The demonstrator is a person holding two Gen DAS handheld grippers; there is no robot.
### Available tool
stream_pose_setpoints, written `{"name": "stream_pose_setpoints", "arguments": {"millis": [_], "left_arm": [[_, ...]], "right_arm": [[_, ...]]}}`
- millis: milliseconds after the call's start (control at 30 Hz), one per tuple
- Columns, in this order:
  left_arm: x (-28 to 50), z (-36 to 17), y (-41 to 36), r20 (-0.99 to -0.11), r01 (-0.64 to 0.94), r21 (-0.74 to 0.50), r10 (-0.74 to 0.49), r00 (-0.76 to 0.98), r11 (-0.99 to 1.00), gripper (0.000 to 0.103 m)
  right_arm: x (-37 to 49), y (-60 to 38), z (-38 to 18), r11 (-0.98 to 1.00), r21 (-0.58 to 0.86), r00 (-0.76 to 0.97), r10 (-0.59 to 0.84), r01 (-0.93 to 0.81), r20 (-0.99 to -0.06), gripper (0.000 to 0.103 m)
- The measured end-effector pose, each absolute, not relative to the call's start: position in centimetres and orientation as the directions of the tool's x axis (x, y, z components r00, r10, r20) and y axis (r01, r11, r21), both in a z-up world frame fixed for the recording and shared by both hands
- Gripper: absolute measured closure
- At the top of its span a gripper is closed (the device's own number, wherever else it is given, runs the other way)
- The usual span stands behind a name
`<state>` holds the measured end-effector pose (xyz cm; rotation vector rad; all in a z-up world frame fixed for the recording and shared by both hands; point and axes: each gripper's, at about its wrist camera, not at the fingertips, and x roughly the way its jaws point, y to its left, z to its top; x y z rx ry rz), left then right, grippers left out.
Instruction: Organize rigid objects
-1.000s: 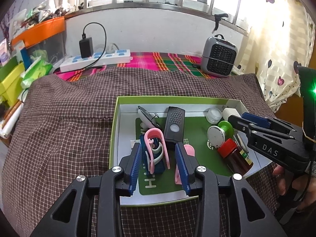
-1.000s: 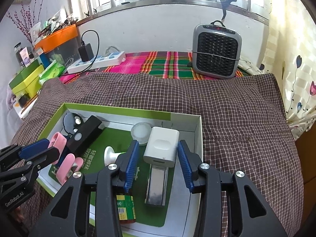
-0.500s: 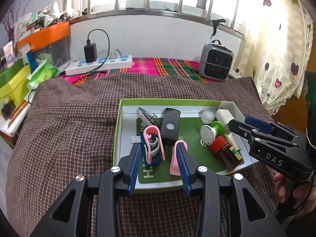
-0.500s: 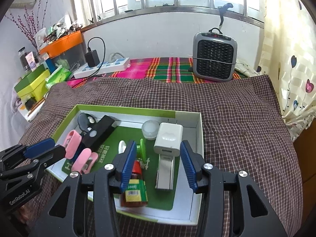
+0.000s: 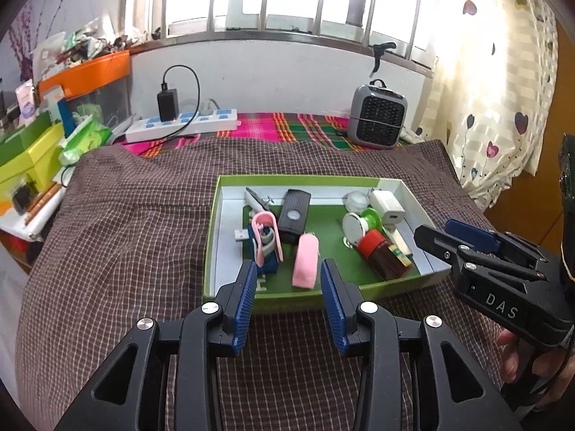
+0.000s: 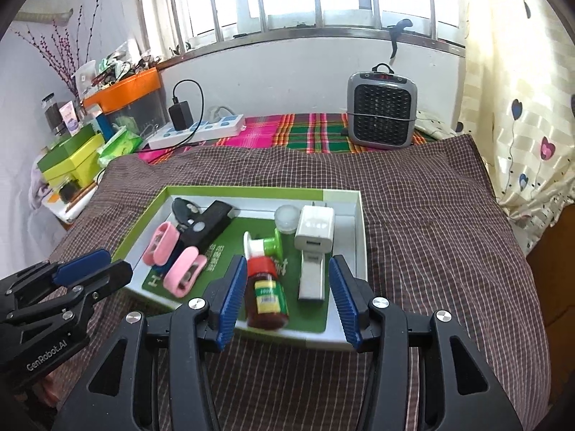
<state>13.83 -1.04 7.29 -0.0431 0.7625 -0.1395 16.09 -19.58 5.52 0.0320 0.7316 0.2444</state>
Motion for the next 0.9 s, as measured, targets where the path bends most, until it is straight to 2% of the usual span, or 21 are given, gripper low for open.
{"name": "stream_pose_setpoints", "arguments": {"millis": [333,900], "left_arm": [[10.9,5.7,-1.6,-0.708,0.092,-0.068,-0.113,0.697,0.993,0.067],[9.2,1.3,-3.2,-0.782,0.078,-0.023,-0.066,0.62,0.997,0.067]], "right_arm": [[12.6,-19.0,4.3,0.966,0.127,0.7,0.252,-0.226,-0.668,0.055],[10.1,-19.3,-0.1,0.979,0.073,0.623,0.177,-0.189,-0.762,0.055]]}}
